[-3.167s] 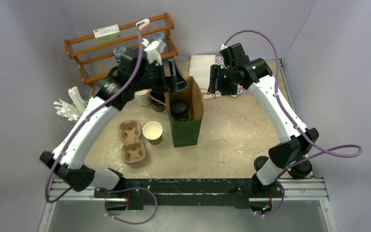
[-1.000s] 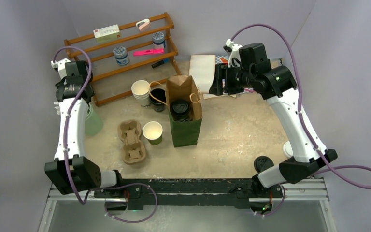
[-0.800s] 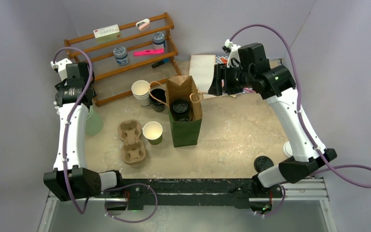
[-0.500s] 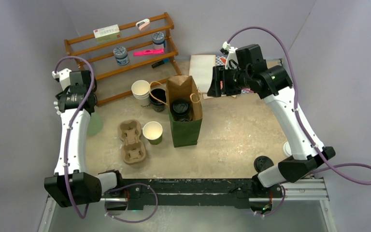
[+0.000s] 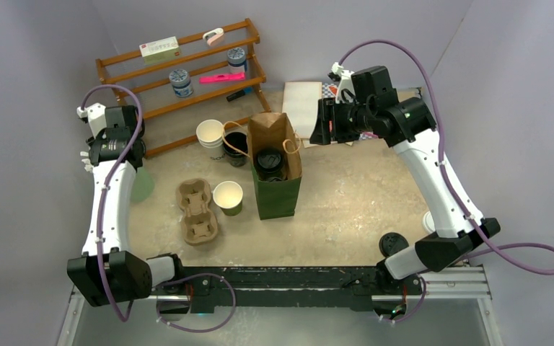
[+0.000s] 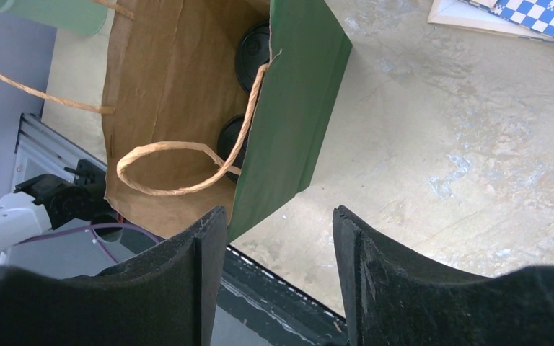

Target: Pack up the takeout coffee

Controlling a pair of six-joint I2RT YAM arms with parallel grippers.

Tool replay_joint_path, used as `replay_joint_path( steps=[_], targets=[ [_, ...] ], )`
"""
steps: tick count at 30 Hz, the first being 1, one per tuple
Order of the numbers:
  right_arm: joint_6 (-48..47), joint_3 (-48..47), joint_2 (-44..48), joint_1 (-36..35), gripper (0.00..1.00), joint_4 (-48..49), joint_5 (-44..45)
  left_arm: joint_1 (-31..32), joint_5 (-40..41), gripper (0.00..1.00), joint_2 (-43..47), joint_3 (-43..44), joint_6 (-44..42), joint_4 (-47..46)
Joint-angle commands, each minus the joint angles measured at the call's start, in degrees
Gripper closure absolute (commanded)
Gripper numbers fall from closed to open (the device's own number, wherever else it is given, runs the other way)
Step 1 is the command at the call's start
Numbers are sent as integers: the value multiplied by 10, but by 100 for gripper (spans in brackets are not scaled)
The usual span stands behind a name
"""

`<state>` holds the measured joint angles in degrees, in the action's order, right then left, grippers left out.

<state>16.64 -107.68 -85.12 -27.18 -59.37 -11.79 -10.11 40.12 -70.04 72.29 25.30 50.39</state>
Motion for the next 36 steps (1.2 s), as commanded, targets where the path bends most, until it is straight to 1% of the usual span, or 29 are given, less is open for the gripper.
replay_joint_path(
  steps=[1,3,4,6,7,8,12,15,18,20,22,24,25,27,28,31,34,36],
  targets=[
    [-5,-19,0,-2,43,-2,-17,-5,42,76,1,-3,-3,-26],
    [-4,-19,1,-1,44,-3,-17,-5,52,90,2,1,6,-21],
    [-4,-20,1,-1,44,-4,-17,-5,55,99,6,5,7,-21],
    [-4,-19,3,-2,44,-5,-17,-5,66,100,16,27,21,-12],
    [-3,-23,4,-1,44,-5,-17,3,71,100,27,79,47,7],
    [-3,-25,4,-1,44,-4,-17,6,71,100,30,97,54,13],
    [1,-31,8,-2,44,-1,-17,14,60,100,32,173,57,24],
    [9,-44,8,-1,44,5,-21,15,1,100,26,236,60,27],
    [24,-90,-3,-1,45,23,-33,15,-102,100,15,319,60,23],
    [30,-128,-14,-1,47,43,-55,15,-153,100,6,376,60,26],
    [36,-155,-24,-1,47,65,-84,15,-163,100,-1,414,67,46],
    [37,-161,-27,-2,47,86,-100,15,-155,100,5,407,69,61],
    [40,-152,-26,-1,47,94,-105,15,-147,98,15,378,68,59],
    [52,-123,-14,-2,47,109,-114,15,-133,81,35,300,72,51],
    [55,-111,-6,-1,47,116,-118,15,-130,76,41,265,69,45],
    [51,-103,-1,-1,47,113,-125,15,-117,66,49,157,54,27],
    [45,-120,-11,-2,46,101,-127,15,-111,56,39,87,25,8],
    [43,-133,-20,-2,45,97,-126,15,-105,44,21,67,6,9]
  ],
)
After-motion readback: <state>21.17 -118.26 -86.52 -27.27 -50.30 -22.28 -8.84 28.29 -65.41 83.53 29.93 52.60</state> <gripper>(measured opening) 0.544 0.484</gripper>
